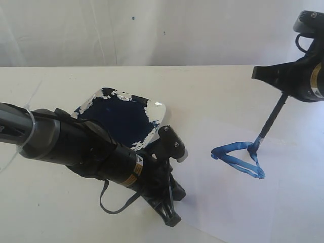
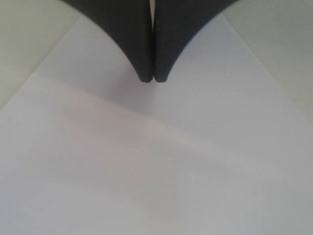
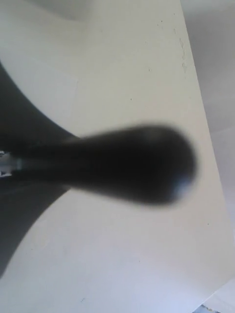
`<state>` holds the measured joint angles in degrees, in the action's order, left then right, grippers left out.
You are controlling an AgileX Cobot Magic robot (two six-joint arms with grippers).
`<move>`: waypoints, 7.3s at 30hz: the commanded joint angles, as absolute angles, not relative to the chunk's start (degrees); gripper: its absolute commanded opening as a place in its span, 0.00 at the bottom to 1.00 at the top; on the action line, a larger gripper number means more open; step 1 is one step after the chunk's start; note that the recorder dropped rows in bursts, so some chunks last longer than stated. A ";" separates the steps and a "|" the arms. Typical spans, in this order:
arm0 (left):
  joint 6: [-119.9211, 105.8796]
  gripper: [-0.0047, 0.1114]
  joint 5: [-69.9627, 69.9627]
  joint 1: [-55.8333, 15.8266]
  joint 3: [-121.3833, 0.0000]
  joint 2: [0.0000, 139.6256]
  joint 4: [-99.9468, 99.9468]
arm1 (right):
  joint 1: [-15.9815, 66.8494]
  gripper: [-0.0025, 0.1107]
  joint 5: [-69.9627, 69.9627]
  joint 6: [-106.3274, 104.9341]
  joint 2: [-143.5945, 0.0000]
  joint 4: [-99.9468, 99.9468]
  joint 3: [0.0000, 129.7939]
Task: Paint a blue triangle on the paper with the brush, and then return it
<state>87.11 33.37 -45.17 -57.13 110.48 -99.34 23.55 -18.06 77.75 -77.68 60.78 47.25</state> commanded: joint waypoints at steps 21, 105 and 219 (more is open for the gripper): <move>86.96 0.04 33.97 -45.42 -57.37 110.41 -99.95 | 23.35 0.02 -26.72 56.52 -71.43 38.59 47.25; 89.75 0.04 2.73 -6.93 -34.76 50.73 -99.95 | 30.70 0.02 18.30 86.78 -94.93 44.17 65.25; 89.92 0.04 3.38 -7.60 -34.76 50.65 -99.95 | 20.22 0.65 54.01 120.56 -118.53 64.58 60.37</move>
